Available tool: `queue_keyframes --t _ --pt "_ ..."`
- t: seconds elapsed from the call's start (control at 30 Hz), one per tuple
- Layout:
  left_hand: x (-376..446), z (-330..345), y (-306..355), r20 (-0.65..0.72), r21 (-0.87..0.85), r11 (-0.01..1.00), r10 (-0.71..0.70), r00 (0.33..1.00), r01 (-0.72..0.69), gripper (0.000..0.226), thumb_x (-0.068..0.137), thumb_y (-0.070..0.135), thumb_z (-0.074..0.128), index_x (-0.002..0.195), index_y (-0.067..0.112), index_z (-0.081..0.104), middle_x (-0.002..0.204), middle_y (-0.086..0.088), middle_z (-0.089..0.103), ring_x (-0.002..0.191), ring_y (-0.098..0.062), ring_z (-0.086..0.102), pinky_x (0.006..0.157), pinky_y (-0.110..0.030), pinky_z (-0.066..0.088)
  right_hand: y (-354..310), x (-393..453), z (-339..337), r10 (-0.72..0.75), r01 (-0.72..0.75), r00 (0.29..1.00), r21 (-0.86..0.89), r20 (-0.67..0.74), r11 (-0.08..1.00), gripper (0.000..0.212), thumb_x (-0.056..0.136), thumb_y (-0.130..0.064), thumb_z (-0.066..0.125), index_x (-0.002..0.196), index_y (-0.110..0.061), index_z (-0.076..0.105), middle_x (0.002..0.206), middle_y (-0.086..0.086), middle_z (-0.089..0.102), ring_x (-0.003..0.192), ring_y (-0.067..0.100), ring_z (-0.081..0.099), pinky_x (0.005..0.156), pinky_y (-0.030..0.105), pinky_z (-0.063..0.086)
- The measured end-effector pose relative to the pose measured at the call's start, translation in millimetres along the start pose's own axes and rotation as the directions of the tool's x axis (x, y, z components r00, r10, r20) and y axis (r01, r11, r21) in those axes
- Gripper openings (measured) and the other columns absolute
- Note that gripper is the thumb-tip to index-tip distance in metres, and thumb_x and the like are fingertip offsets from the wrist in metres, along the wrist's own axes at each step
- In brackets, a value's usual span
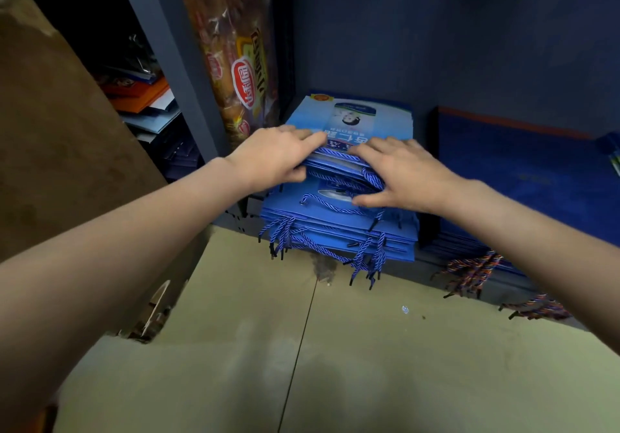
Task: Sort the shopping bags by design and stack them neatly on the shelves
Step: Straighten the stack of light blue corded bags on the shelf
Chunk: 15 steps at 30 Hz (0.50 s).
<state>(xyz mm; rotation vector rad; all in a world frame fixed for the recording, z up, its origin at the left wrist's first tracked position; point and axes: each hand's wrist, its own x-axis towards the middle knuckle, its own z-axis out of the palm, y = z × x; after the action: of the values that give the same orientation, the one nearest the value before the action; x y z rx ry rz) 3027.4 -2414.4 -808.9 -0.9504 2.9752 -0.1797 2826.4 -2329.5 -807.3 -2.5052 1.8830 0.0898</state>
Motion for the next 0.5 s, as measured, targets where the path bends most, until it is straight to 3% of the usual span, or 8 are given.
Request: queue_keyframes --t 0.07,0.17,0.23,0.3,0.5 --pt "-5.4 8.2 4.0 -0.015 -0.044 0.999 0.017 1.0 -0.017 0.052 0.088 0.028 0.057 0.134 0.012 0.04 0.131 -0.01 0.05 0.118 -0.03 0.046 0.095 -0.045 0.041 -0.4 0.2 4.0 0.017 -0.016 1.0 -0.024 0.024 1.0 0.075 0.081 -0.049 0.065 0.142 -0.022 0.031 0.134 0.003 0.044 0.121 0.025 0.042 0.096 0.039 0.035" --pt "-13.9 14.9 9.1 0.146 -0.188 0.982 0.01 0.989 0.018 0.08 0.079 0.059 0.06 0.143 0.023 0.027 0.143 0.001 0.039 0.131 -0.021 0.035 0.109 -0.039 0.021 7.6 -2.3 3.3 0.036 -0.039 0.996 0.048 0.077 0.998 0.069 0.082 -0.047 0.066 0.14 -0.023 0.037 0.132 0.001 0.047 0.121 0.023 0.044 0.089 0.039 0.045" --pt "-15.1 15.2 6.6 0.191 -0.235 0.97 -0.022 0.981 0.067 0.09 0.072 0.065 0.063 0.144 0.026 0.026 0.144 0.004 0.038 0.131 -0.018 0.033 0.107 -0.036 0.025 11.0 -4.6 4.0 0.04 -0.05 0.992 0.078 0.12 0.996 0.07 0.082 -0.047 0.066 0.141 -0.022 0.038 0.135 0.001 0.047 0.124 0.022 0.043 0.089 0.038 0.044" --pt "-13.5 15.7 3.8 0.19 -0.166 0.983 -0.049 0.981 0.082 0.092 0.07 0.064 0.066 0.144 0.026 0.027 0.143 0.004 0.039 0.128 -0.019 0.035 0.103 -0.035 0.031 12.0 -3.3 2.9 0.05 -0.064 0.99 0.105 0.129 0.992 0.072 0.08 -0.046 0.068 0.141 -0.021 0.039 0.137 0.0 0.047 0.125 0.021 0.042 0.092 0.037 0.042" --pt "-2.3 13.5 4.5 0.033 -0.101 0.976 -0.19 0.981 0.192 0.071 0.076 0.055 0.067 0.135 0.027 0.04 0.129 -0.001 0.052 0.116 -0.024 0.047 0.093 -0.037 0.038 13.1 3.1 -10.9 0.138 -0.146 0.988 0.115 0.073 0.983 0.066 0.073 -0.047 0.073 0.131 -0.025 0.049 0.134 -0.001 0.049 0.123 0.024 0.04 0.099 0.041 0.035"
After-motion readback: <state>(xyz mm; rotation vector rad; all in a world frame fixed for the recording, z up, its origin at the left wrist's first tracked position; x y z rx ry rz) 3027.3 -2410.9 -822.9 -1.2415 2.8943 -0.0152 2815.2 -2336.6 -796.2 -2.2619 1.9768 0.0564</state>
